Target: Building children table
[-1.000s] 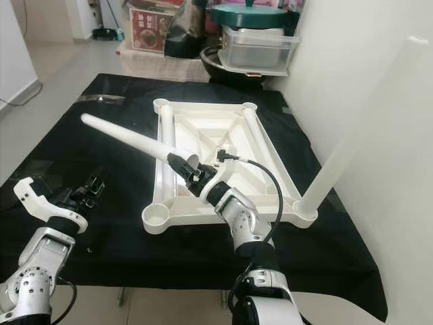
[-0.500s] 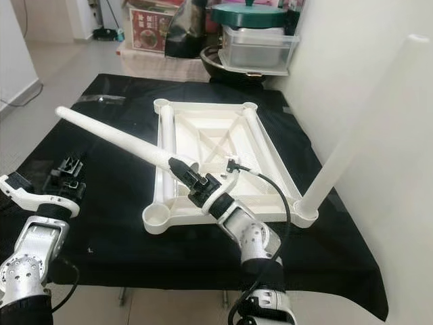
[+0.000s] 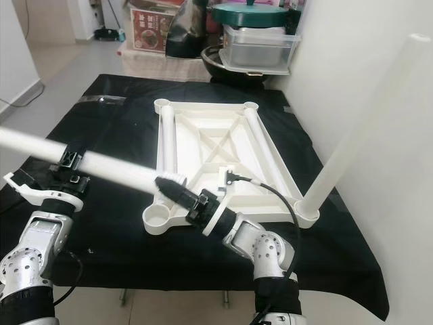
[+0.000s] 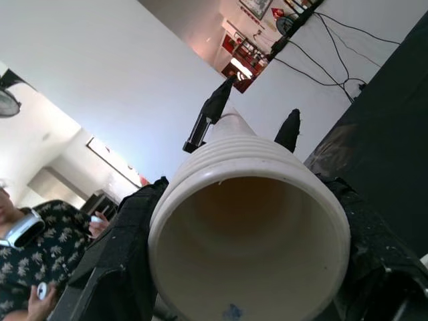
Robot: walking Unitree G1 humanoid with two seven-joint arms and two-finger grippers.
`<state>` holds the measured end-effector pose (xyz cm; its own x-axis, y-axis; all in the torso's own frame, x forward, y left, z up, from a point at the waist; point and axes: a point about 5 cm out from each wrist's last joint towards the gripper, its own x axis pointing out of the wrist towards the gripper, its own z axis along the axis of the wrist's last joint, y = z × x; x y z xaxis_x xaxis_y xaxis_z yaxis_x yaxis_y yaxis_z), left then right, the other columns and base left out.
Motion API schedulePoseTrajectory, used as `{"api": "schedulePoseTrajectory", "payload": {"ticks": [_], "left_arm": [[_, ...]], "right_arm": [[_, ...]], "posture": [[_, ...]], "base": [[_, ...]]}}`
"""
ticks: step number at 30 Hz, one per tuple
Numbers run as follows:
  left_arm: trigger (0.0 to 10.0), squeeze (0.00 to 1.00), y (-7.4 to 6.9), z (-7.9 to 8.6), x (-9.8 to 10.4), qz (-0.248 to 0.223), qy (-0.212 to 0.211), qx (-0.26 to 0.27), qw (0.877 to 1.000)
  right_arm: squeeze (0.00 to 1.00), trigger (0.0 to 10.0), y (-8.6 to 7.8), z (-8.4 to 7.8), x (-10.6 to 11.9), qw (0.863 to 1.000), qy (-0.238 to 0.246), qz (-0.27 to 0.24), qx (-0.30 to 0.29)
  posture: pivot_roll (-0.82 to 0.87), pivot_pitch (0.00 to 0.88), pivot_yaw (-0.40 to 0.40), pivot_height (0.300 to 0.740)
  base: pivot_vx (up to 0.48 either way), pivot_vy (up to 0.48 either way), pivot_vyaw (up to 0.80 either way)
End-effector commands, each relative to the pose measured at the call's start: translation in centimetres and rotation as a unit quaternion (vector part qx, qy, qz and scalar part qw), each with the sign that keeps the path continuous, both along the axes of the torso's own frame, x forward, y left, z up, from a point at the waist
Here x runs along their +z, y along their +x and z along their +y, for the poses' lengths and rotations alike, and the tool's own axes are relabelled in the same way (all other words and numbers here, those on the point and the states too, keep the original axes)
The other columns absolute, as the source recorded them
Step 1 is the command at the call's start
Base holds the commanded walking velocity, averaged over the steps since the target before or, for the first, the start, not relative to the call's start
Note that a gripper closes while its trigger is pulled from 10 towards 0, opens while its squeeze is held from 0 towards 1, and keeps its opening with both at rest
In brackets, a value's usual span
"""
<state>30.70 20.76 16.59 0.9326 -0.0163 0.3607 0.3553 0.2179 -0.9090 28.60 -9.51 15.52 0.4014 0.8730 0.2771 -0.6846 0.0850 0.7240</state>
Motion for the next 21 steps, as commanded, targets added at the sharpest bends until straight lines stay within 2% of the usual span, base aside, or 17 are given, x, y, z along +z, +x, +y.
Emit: {"api": "schedulePoseTrajectory", "payload": {"ticks": [1,4,5,11,21], "left_arm": [[10.0,0.00,0.2,0.2,0.6,-0.011,-0.004,0.001,1.000],[10.0,0.00,0.3,0.4,1.2,-0.024,-0.005,0.006,1.000],[0.0,0.00,-0.1,0.8,2.8,-0.063,-0.011,0.009,0.998],[0.0,0.00,-0.9,1.1,4.2,-0.082,0.001,0.011,0.997],[0.0,0.00,-2.3,0.5,4.8,-0.090,0.022,-0.012,0.996]], "right_arm": [[0.00,0.0,-0.5,0.3,0.1,1.000,0.003,-0.011,0.027],[0.00,0.0,-0.5,0.1,-0.2,1.000,-0.010,-0.007,0.028],[0.00,0.0,0.0,-0.2,-0.7,1.000,-0.028,0.002,0.013],[0.00,0.0,1.0,-0.6,-1.2,0.998,-0.053,0.015,-0.023],[0.00,0.0,3.0,-1.5,-1.4,0.992,-0.095,0.013,-0.083]], "posture": [[0.06,0.000,-0.060,0.740],[0.06,0.000,-0.060,0.740],[0.07,0.000,-0.069,0.740],[0.08,0.000,-0.072,0.740],[0.08,0.000,-0.074,0.740]], "base": [[0.000,0.000,0.00],[0.000,0.000,0.00],[0.000,0.000,0.00],[0.000,0.000,0.00],[0.000,0.000,0.00]]}}
